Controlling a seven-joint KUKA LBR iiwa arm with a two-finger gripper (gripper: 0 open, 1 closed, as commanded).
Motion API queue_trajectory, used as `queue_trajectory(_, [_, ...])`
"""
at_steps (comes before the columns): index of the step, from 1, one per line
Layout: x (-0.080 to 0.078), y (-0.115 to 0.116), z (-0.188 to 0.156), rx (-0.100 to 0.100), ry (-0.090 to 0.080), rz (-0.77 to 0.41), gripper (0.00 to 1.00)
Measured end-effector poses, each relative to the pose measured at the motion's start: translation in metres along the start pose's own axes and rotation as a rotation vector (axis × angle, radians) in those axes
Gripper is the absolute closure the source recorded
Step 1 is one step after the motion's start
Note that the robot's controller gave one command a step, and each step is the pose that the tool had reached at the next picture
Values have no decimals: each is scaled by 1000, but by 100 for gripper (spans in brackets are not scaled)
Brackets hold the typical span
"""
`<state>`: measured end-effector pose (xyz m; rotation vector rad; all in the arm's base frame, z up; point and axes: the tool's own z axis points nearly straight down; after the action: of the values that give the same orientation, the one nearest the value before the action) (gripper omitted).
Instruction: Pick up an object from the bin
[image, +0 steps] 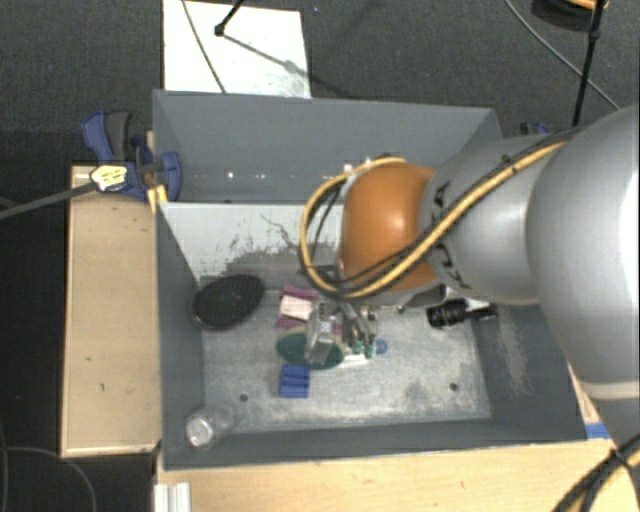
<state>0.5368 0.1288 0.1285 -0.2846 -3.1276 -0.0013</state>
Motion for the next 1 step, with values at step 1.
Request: queue_trajectory(1, [25, -7, -28, 0, -1, -25, 100])
